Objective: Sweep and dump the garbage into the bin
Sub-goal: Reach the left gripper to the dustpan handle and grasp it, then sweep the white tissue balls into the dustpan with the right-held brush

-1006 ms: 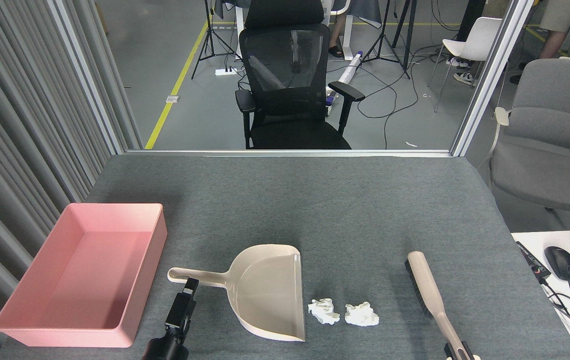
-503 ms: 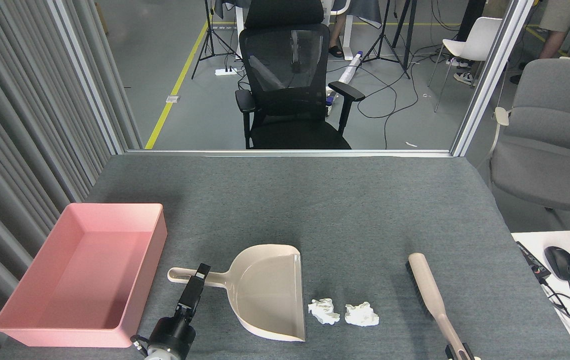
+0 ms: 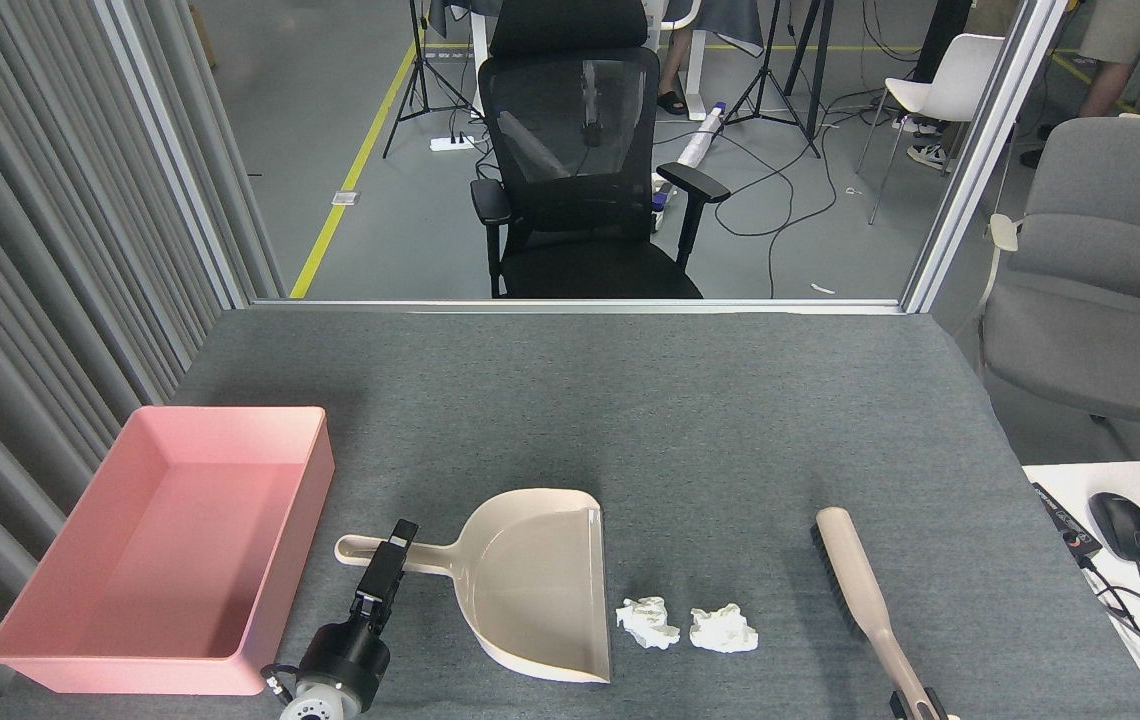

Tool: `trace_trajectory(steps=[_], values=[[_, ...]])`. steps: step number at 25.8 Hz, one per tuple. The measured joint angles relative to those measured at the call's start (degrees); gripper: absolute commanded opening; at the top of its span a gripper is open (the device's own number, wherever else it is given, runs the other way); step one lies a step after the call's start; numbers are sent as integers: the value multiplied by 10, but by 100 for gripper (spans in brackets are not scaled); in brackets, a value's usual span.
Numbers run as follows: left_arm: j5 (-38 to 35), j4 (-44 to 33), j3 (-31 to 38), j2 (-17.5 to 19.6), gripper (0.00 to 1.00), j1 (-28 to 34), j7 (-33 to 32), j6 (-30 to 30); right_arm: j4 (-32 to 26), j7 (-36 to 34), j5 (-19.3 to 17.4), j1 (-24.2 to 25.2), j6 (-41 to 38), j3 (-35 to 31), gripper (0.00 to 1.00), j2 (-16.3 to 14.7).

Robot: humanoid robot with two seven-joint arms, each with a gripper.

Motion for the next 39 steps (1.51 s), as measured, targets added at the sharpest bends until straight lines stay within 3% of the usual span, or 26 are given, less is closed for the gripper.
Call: trace_trajectory(steps=[2,9,12,24,39], values=[[0,2,8,1,66,-2,0,0,0,1,0,0,0,0,12,1],[0,3,22,1,65,-4,-1,2,0,1,0,0,0,0,12,1],[0,3,25,1,51,-4,-1,2,0,0,0,0,0,0,12,1],[0,0,44,-4,41,-1,-31,0,-1,-2,0,1,1,0,12,0],[-5,1,45,-7,19,0,-53,-21,-4,-7,-1,10,-24,1,12,5]])
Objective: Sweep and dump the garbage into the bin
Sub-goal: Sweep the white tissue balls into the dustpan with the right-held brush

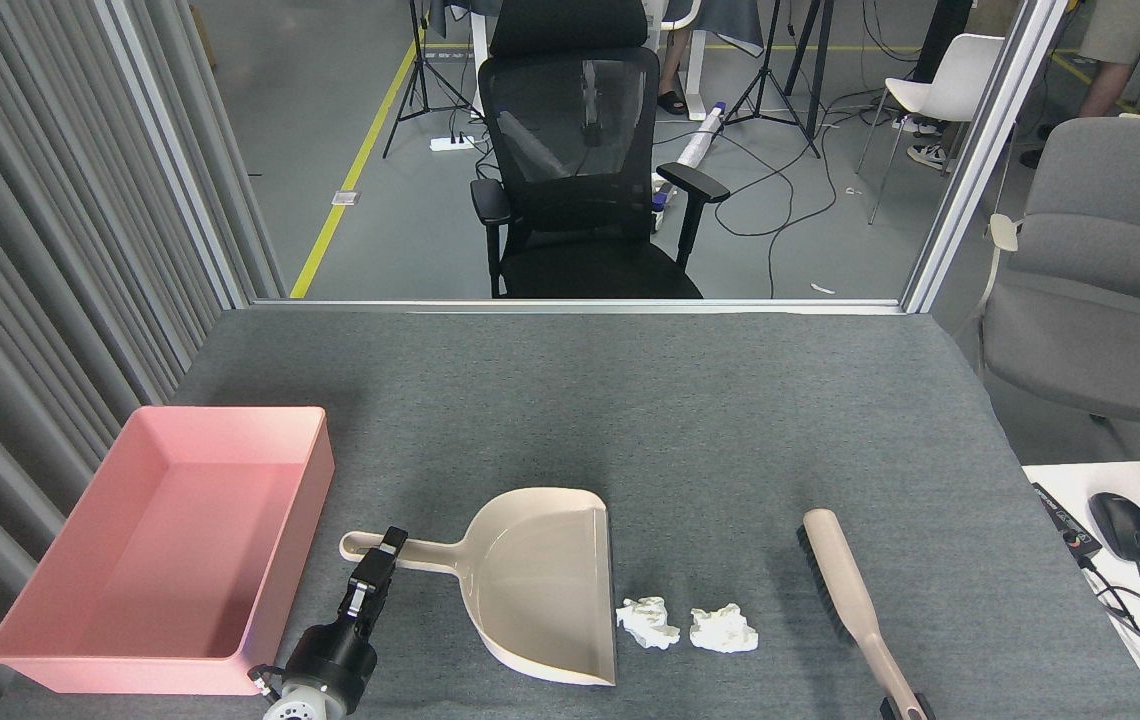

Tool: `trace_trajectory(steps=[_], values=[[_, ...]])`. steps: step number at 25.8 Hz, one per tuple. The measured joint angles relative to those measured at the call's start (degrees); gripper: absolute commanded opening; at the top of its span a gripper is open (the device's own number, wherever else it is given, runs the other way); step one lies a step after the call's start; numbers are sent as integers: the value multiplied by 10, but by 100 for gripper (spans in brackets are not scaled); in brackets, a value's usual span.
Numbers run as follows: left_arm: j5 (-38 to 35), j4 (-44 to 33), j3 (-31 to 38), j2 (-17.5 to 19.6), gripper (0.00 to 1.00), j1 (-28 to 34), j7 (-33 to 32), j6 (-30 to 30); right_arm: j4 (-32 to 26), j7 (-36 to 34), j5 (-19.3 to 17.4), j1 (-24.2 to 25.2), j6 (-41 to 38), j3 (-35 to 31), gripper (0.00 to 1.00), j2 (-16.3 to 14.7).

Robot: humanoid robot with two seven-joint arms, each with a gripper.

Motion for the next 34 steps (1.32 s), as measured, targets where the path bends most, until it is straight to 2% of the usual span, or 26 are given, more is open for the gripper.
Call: trace_trajectory(steps=[13,17,23,28,31,34], values=[[-12,0,7,0,19,2,-1,-12,2,-7,-26,29,-15,38,12,-2],[-29,0,7,0,19,2,0,-18,5,-7,-28,29,2,73,12,-2],[-52,-1,7,1,19,8,3,-26,10,-8,-46,27,63,169,12,1],[-55,-5,7,1,19,10,0,-27,28,-9,-61,8,136,285,12,14],[-58,-6,7,1,19,13,0,-29,32,-14,-88,-7,172,337,13,23],[-59,-6,6,1,19,15,0,-29,31,-17,-123,-21,185,360,13,30]])
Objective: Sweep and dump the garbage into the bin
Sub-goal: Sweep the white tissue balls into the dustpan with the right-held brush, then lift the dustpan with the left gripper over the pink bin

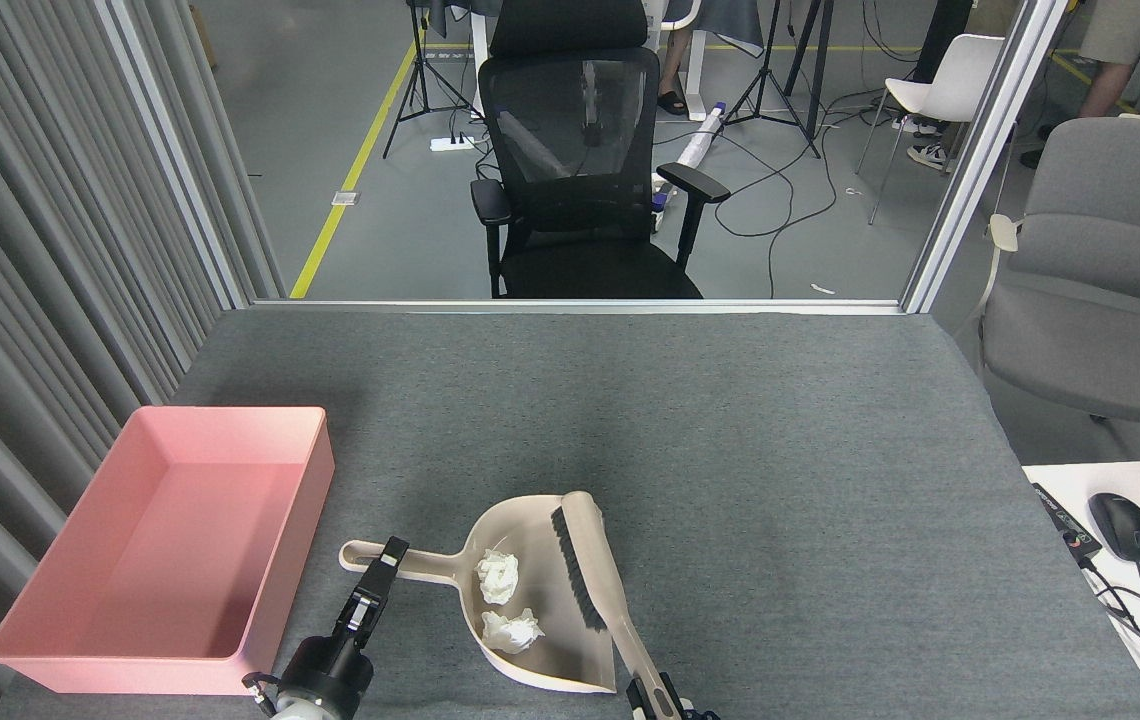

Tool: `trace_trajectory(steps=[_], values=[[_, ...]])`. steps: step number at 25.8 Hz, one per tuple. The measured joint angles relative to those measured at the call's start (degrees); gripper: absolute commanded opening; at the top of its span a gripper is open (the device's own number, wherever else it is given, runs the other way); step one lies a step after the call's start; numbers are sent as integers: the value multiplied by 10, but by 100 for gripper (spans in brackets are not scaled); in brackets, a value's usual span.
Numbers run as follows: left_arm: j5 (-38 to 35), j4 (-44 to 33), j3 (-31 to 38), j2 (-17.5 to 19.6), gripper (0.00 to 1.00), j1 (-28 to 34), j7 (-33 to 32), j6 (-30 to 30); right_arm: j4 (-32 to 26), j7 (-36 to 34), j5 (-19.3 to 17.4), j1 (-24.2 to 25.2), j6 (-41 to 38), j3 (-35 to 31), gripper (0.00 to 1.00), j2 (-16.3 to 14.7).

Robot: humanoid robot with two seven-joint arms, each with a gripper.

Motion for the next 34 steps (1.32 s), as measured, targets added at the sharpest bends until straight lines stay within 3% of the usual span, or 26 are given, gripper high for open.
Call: trace_trajectory(steps=[6,11,17,23,34], values=[[3,0,0,-1,19,1,-1,8,-31,-1,-65,-2,2,-17,13,-12],[14,-4,4,-6,17,1,-5,24,-51,-1,-84,10,-32,-128,13,-54],[31,-21,7,-15,16,-2,-13,55,-41,-2,-81,32,-104,-252,13,-85],[54,-57,4,-18,15,-4,-18,95,-31,-9,-79,48,-119,-275,14,-103],[70,-142,3,-20,15,-5,-25,154,-27,-14,-78,53,-125,-276,14,-104]])
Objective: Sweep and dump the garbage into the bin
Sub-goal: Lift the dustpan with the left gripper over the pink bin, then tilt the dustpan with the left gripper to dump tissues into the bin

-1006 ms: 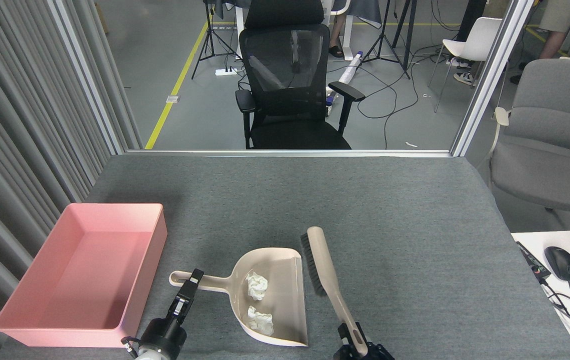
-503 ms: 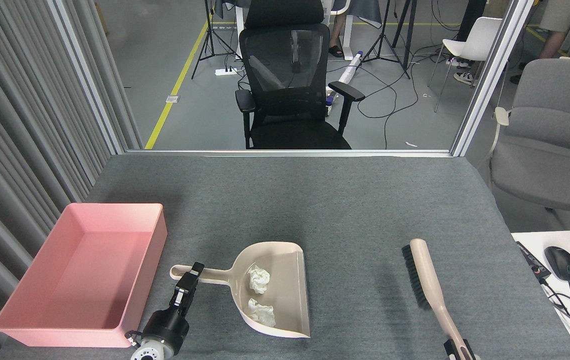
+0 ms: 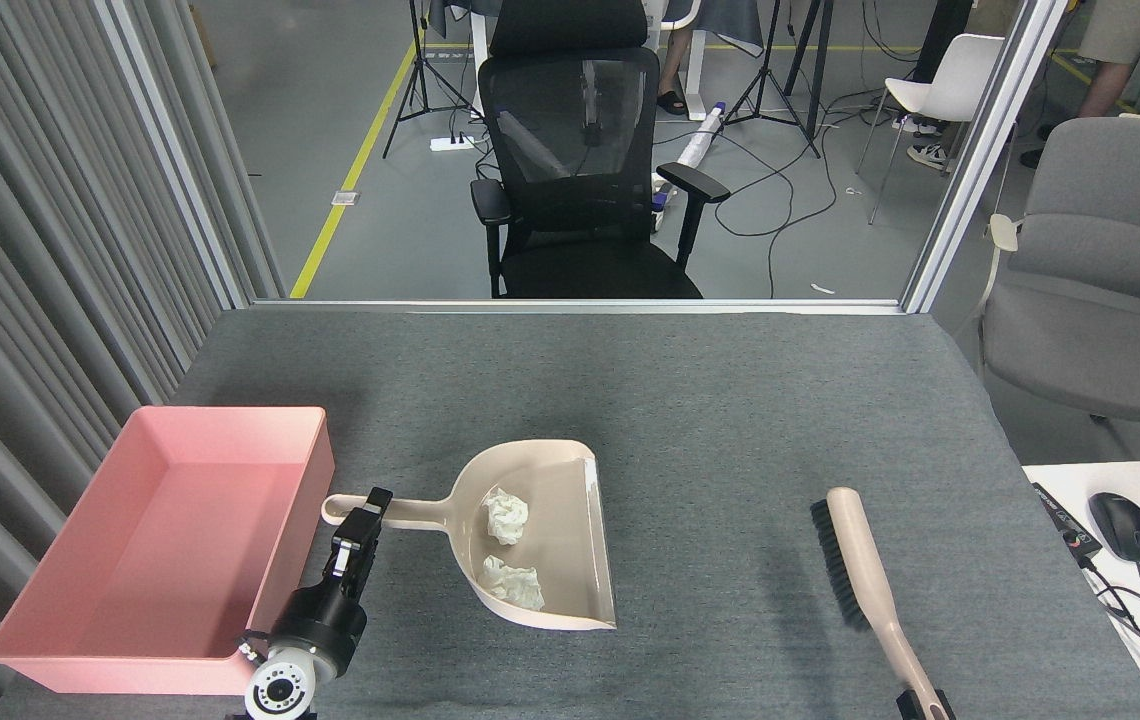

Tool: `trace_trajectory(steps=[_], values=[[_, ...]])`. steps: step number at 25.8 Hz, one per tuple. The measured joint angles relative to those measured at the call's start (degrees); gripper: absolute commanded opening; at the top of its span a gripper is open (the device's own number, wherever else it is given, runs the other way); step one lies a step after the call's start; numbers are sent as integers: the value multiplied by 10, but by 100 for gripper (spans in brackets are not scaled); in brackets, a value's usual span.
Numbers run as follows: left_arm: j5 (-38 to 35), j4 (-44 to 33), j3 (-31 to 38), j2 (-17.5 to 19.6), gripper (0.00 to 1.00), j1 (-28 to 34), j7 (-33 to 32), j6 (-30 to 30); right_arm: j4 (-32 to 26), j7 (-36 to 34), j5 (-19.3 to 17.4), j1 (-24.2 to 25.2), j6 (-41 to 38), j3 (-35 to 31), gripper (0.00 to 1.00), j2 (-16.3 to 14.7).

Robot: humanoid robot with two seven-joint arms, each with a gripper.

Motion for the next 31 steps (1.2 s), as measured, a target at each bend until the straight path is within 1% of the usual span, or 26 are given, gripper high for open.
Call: trace_trajectory(steps=[5,7,10,15,21,25,28,31], values=[[8,-37,1,14,15,-8,-10,40,0,0,0,2,0,0,14,-3],[23,-41,3,34,15,-16,-12,53,0,0,0,2,0,0,14,-6],[56,-43,5,75,15,-28,-16,68,0,-1,0,2,0,0,14,-11],[133,-41,6,158,15,-47,-17,94,0,-2,1,2,-3,0,14,-16],[224,-17,14,274,15,-53,-28,102,0,1,1,2,-4,4,15,-16],[281,45,17,357,15,-53,-43,72,0,1,1,1,-5,6,16,-15],[304,101,18,413,15,-53,-51,30,0,1,1,0,-5,7,17,-15],[312,143,17,453,15,-51,-58,-16,0,2,1,-1,-5,7,17,-15]])
